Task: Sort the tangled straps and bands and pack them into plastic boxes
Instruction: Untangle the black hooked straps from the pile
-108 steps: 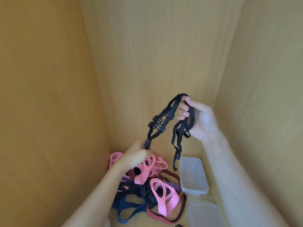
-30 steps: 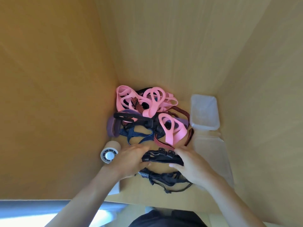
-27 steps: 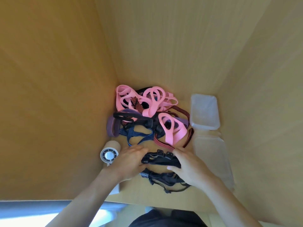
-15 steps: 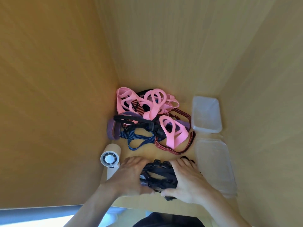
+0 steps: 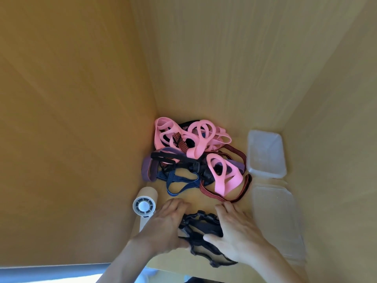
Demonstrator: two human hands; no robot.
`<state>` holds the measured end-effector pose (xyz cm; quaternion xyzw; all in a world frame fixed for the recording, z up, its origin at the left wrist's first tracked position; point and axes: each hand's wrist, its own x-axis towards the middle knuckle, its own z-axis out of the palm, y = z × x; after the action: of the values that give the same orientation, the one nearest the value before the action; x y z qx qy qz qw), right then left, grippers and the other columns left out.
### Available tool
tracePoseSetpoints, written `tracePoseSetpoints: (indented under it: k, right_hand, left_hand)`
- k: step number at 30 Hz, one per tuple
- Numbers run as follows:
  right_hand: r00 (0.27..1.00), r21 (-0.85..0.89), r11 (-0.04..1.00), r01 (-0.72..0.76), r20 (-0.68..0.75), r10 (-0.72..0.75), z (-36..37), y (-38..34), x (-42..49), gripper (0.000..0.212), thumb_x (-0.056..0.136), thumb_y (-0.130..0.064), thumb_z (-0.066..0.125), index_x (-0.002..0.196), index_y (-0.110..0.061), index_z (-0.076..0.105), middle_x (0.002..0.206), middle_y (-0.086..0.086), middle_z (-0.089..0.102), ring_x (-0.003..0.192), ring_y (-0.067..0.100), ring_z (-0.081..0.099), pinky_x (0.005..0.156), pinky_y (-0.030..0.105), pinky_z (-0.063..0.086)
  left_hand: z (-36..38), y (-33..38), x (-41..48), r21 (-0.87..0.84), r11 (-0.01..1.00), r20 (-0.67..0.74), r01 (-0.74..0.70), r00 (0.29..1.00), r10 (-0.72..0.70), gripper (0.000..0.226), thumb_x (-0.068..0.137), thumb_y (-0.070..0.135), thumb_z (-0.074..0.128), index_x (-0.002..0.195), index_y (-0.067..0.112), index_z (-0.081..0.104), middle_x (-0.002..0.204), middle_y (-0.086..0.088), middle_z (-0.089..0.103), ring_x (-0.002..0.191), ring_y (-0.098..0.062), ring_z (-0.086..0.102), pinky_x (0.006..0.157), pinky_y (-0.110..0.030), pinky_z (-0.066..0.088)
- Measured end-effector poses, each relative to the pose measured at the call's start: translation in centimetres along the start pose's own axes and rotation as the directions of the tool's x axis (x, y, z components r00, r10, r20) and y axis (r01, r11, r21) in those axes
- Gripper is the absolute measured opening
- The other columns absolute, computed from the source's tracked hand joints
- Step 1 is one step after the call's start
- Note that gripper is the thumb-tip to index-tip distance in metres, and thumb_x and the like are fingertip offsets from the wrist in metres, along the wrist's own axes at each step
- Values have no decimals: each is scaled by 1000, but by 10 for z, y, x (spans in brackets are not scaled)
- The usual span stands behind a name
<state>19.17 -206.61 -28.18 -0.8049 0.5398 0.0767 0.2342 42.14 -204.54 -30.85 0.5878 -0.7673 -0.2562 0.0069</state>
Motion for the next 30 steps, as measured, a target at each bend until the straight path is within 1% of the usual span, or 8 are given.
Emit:
tracePoseSetpoints:
  k: [4,9,11,14,18,21,25,30]
  right_hand:
    - [995,50,998,48,-84,-44,-24,-5,6,61,92,-63,51,137,-24,43,132,-7,39,126,18,39,106,35,39]
    - [956,116,991,63,-292,-27,-38,-8,26,50,94,-51,56,137,-25,50,130,-9,45,122,14,44,104,33,41]
    - [927,107,993,58,-374,-14,-44,-9,40,48,95,-45,57,138,-26,50,136,-8,44,128,17,40,109,33,37]
    - [927,47,999,21,-375,-2,-45,-8,59,53,93,-42,60,142,-27,46,147,-3,32,140,21,28,117,38,24]
    - [934,115,993,-42,-348,79,-38,-2,70,59,91,-40,63,145,-24,42,152,-1,25,144,24,24,120,41,23]
    - [931,173,983,-60,-346,118,-31,4,70,61,92,-39,62,147,-25,40,152,-3,28,145,23,23,120,42,27]
    - [939,245,964,-105,-295,177,-21,11,71,60,92,-39,60,147,-28,38,150,-4,30,143,22,27,119,43,29]
    - [939,299,943,-149,-255,229,-15,17,73,61,91,-40,59,146,-30,36,152,-6,32,141,25,35,115,42,34]
  left_hand:
    - [-28,4,7,-23,999,-68,35,997,-36,91,75,55,77,150,35,31,150,15,26,141,-7,21,114,-25,28]
    - [-58,12,19,-29,999,-289,32,957,-39,51,88,38,69,136,29,54,134,13,47,128,-9,45,99,-24,40]
    - [-68,21,27,-89,996,-399,14,916,-48,38,88,28,70,125,26,61,125,13,54,118,-9,54,94,-29,47]
    - [-80,33,46,-84,996,-485,-17,874,-26,36,87,23,72,122,22,62,124,10,53,108,-13,60,84,-33,54]
    - [-83,39,77,98,995,-400,-5,916,44,50,86,24,71,131,27,50,140,3,41,98,-24,63,70,-40,57]
    - [-76,37,92,185,982,-306,23,951,35,48,89,26,67,133,29,50,137,3,45,101,-28,64,75,-43,56]
    - [-70,28,102,34,998,-343,50,939,-35,29,90,26,67,117,26,56,114,5,64,98,-26,65,78,-43,55]
    - [-84,22,102,-269,963,-434,33,888,-152,22,92,26,69,111,20,61,90,10,68,79,-10,67,70,-36,57]
